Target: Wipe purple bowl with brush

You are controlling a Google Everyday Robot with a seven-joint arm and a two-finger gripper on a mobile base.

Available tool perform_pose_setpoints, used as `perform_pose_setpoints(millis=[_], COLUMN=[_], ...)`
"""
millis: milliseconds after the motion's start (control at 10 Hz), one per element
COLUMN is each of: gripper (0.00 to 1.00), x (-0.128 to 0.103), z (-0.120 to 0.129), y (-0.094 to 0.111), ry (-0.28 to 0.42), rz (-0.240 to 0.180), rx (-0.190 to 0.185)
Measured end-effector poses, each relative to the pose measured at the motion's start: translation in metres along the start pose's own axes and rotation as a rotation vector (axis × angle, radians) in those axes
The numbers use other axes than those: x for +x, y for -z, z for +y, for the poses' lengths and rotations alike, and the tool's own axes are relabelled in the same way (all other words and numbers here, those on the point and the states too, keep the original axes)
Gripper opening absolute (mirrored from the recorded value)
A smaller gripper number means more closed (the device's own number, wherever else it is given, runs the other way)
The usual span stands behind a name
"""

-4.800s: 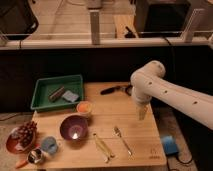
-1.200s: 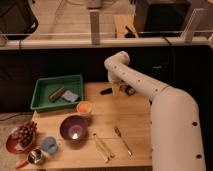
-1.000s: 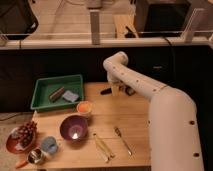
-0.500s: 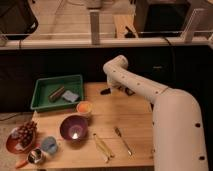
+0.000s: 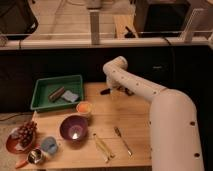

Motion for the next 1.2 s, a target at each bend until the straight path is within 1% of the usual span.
perform_pose_setpoints(millis=[100, 200, 400, 500, 700, 800, 1200], gripper=[0.80, 0.80, 0.80, 0.80, 0.80, 0.80, 0.80], x=[0.001, 0.009, 0.015, 0.019, 0.030, 0.036, 0.050], z=[-0.002, -0.007, -0.016, -0.022, -0.027, -0.028, -0.030], y=[-0.007, -0.018, -0.028, -0.033, -0.041, -0.046, -0.057], ry=[-0.006, -0.021, -0.042, -0.056, -0.088, -0.103, -0.146], rz=[-0.026, -0.052, -0.092, -0.105, -0.112, -0.109, -0.101], rx=[-0.009, -0.025, -0.047, -0.059, -0.080, -0.089, -0.111])
